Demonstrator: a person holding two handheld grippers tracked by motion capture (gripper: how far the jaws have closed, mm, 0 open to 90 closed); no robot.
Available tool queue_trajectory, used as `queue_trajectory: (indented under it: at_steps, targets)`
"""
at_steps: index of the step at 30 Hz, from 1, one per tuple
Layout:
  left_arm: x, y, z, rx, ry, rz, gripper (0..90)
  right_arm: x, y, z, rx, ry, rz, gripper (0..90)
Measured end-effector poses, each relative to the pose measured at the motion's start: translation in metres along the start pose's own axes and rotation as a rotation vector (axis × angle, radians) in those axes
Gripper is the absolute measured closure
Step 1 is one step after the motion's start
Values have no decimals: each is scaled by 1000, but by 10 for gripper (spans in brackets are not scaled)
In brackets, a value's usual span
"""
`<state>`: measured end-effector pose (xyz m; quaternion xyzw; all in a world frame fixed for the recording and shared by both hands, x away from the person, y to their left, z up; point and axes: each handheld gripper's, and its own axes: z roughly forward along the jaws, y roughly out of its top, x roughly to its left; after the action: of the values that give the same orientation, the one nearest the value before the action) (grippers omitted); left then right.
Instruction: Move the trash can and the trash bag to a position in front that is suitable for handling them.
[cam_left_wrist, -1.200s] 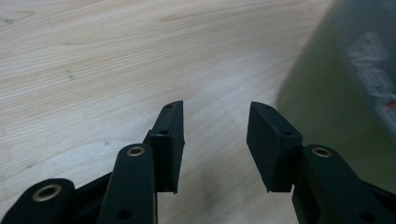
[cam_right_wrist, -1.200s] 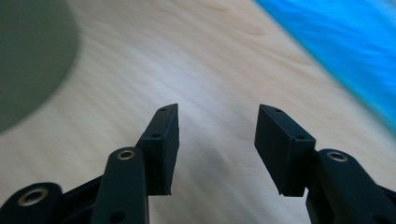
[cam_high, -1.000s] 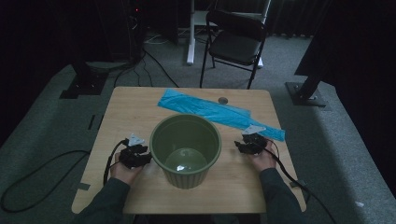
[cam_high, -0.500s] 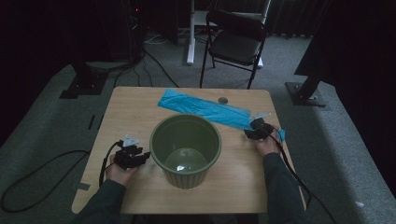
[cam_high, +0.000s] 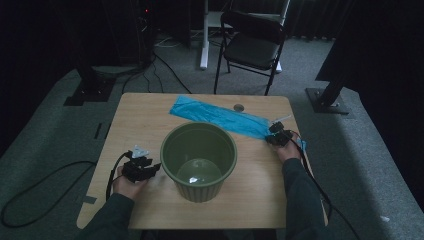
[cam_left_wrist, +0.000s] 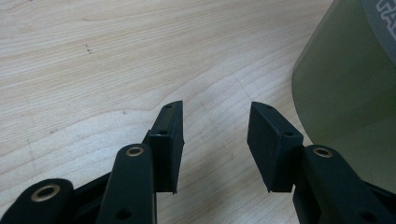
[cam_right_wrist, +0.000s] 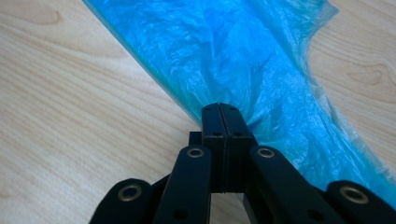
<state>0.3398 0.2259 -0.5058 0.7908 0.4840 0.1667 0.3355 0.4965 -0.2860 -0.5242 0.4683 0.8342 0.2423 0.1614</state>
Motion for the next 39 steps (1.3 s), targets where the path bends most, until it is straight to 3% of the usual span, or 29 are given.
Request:
queue_trajectory:
  at_steps: [8,11,14,17,22,24,30,39]
  targets:
    - [1,0,0,-6,3,1,565,11,-16,-12,5,26,-73,900]
    - [-1,1,-1,-17,-4,4,567,28,-36,-26,-2,56,-107,900]
    - [-1,2,-2,-28,-14,7,567,36,-45,-33,-10,75,-116,900]
    - [-3,4,-1,-33,-16,19,567,54,-61,-44,2,89,-162,900]
    - [-4,6,0,-40,-22,24,566,69,-72,-54,10,103,-194,900]
    - [-5,8,1,-48,-26,32,566,85,-84,-66,1,133,-220,900]
    - [-8,11,2,-58,-36,44,567,109,-111,-87,-8,177,-242,900]
    - [-11,13,2,-73,-62,56,566,110,-134,-100,6,195,-227,900]
